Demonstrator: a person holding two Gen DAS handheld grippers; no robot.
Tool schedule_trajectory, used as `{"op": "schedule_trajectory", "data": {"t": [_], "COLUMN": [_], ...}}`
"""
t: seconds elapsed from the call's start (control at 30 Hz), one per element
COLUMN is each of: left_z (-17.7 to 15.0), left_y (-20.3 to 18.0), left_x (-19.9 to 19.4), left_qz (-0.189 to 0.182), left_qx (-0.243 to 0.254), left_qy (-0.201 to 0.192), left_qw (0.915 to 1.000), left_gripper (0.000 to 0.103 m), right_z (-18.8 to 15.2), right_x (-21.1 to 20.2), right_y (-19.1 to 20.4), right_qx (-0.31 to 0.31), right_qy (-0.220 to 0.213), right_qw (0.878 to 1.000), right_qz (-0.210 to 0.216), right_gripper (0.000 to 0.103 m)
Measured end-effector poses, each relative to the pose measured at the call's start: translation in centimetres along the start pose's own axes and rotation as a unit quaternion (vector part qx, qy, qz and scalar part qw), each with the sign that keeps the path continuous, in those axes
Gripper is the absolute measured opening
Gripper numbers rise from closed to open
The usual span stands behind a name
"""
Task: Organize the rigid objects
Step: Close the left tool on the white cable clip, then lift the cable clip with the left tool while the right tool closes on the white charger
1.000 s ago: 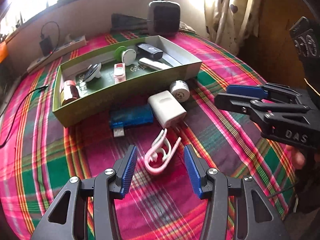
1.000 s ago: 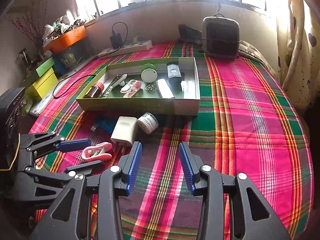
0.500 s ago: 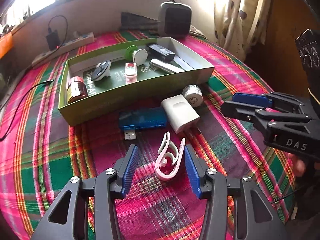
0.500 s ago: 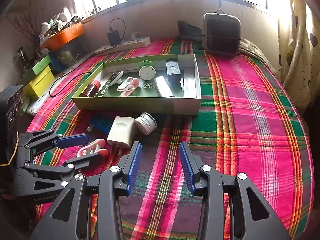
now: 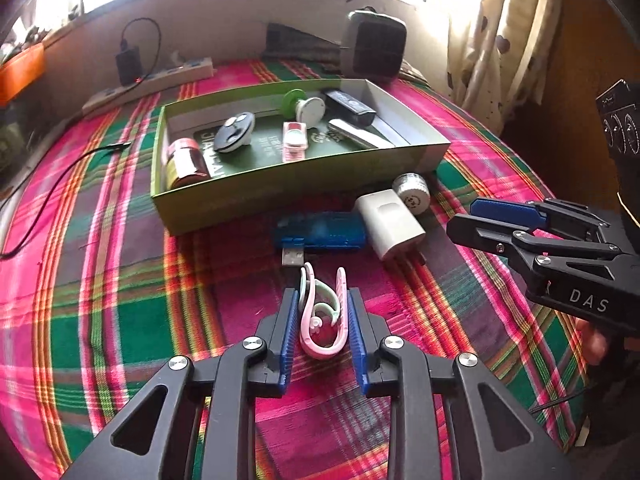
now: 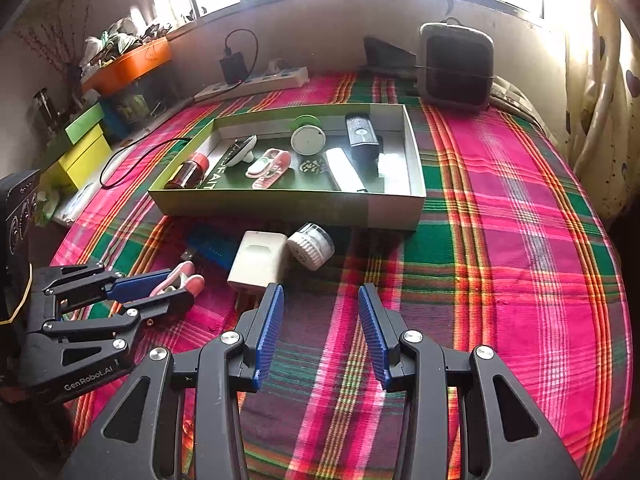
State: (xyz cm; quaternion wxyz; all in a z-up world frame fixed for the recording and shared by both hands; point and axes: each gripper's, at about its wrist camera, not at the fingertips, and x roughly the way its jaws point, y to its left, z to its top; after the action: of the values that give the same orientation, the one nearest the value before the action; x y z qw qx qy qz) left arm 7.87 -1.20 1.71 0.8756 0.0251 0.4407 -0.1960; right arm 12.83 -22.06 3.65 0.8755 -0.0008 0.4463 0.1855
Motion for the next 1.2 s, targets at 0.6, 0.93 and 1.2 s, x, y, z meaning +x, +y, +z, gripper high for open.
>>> {"op": "schedule_trajectory", "data": {"t": [0.6, 0.93, 1.2], "left_z": [-1.3, -1.3, -1.4], "left_y": [4.6, 4.5, 4.6], "left_x": [-1.6, -1.6, -1.6], "left_qz": [0.033, 0.033, 0.028], "left_qx": [-0.06, -0.055, -0.055], "left_qy": [-0.015, -0.02, -0.024], "left_qw": [0.9976, 0.9977, 0.9978], "left_gripper": [0.023, 0.023, 0.023], "right_z": [0.9, 1.5, 1.5], "right_x": [2.4, 3.6, 4.0], "right_y": [3.3, 3.9, 3.8], "right_qx": [-0.025, -0.024, -0.015], "right_qy": [0.015, 0.023, 0.026], "right_qw": [0.999, 0.999, 1.0], "right_qz": [0.024, 0.009, -0.007], "right_gripper": [0.041, 0.04, 0.041]}}
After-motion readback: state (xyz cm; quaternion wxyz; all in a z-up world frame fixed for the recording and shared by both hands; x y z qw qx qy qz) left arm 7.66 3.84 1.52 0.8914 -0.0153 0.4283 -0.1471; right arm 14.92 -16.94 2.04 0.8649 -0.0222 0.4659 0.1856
